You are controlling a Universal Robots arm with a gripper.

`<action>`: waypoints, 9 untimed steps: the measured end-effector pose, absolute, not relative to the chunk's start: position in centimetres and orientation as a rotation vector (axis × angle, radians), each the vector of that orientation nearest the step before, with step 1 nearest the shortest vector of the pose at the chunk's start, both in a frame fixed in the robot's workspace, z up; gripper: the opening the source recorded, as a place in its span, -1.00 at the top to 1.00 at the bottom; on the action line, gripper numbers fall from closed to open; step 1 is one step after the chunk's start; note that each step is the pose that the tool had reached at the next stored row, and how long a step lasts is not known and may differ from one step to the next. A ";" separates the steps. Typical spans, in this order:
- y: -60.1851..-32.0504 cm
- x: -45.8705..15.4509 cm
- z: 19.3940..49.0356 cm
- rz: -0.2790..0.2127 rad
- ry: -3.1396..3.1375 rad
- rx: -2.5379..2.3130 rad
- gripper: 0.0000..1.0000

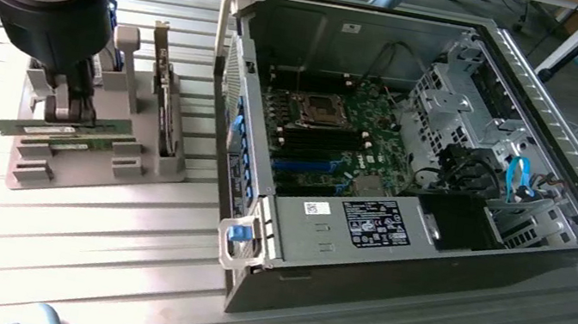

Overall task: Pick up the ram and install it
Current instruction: 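Pick up the ram and move it above insertion slot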

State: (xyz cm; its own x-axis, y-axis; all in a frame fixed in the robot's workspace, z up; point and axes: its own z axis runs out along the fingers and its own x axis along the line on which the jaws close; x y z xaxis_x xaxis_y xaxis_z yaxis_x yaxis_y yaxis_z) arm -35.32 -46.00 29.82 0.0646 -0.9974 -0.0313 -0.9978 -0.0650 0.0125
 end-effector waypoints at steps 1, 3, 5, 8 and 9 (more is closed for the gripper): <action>-46.0 -35.3 30.0 0.049 2.140 -2.283 0.76; -46.0 -35.3 30.3 0.049 2.140 -2.283 0.76; -46.0 -35.3 30.6 0.049 2.140 -2.283 0.76; -46.0 -35.3 31.0 0.049 2.140 -2.283 0.76; -46.0 -35.3 31.2 0.049 2.140 -2.283 0.76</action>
